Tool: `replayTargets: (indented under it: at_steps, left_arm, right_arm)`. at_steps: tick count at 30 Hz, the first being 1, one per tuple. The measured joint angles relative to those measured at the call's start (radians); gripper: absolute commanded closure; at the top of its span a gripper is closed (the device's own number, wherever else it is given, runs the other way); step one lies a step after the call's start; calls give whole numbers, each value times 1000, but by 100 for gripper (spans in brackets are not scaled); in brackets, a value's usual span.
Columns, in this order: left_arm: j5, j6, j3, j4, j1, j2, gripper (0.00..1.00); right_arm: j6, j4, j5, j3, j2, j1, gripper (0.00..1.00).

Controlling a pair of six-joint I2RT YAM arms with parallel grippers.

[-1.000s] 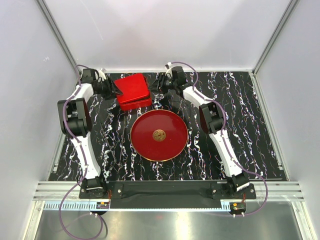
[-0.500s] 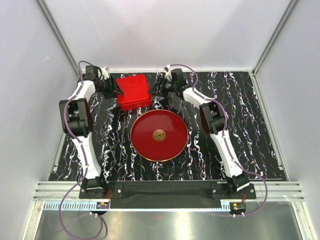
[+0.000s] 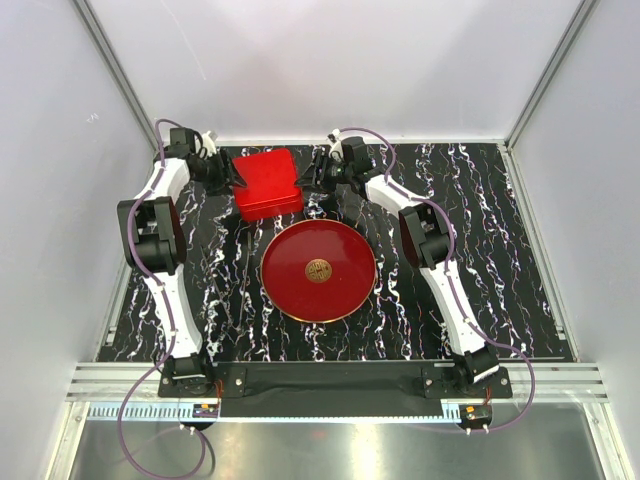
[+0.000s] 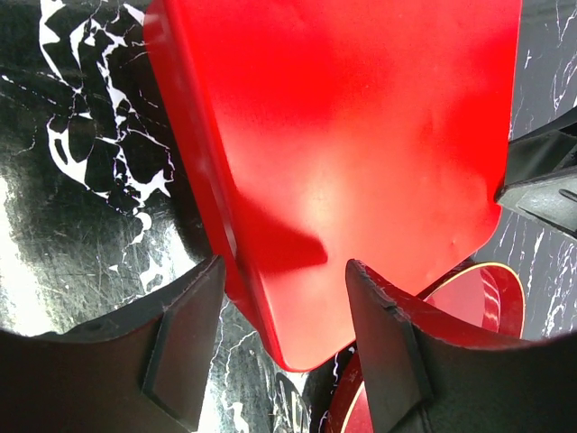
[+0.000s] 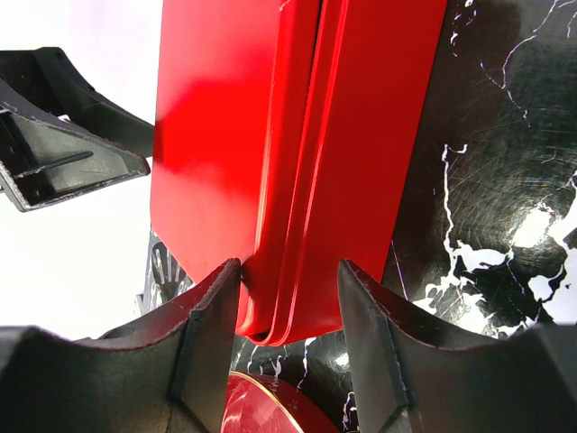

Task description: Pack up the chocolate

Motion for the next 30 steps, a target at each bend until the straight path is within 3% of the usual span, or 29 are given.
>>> replayTargets:
  at_steps: [17, 25, 30]
  left_arm:
    - [-41, -16, 51, -45, 3, 0, 45]
    - [-48, -23, 51, -50, 3, 2, 59]
    - [-45, -31, 51, -44, 3, 19, 61]
  right_arm:
    - [-18, -55, 1, 26, 0, 0, 45]
    - [-25, -57, 5, 28, 0, 0, 45]
    - [-25, -57, 10, 28, 0, 0, 45]
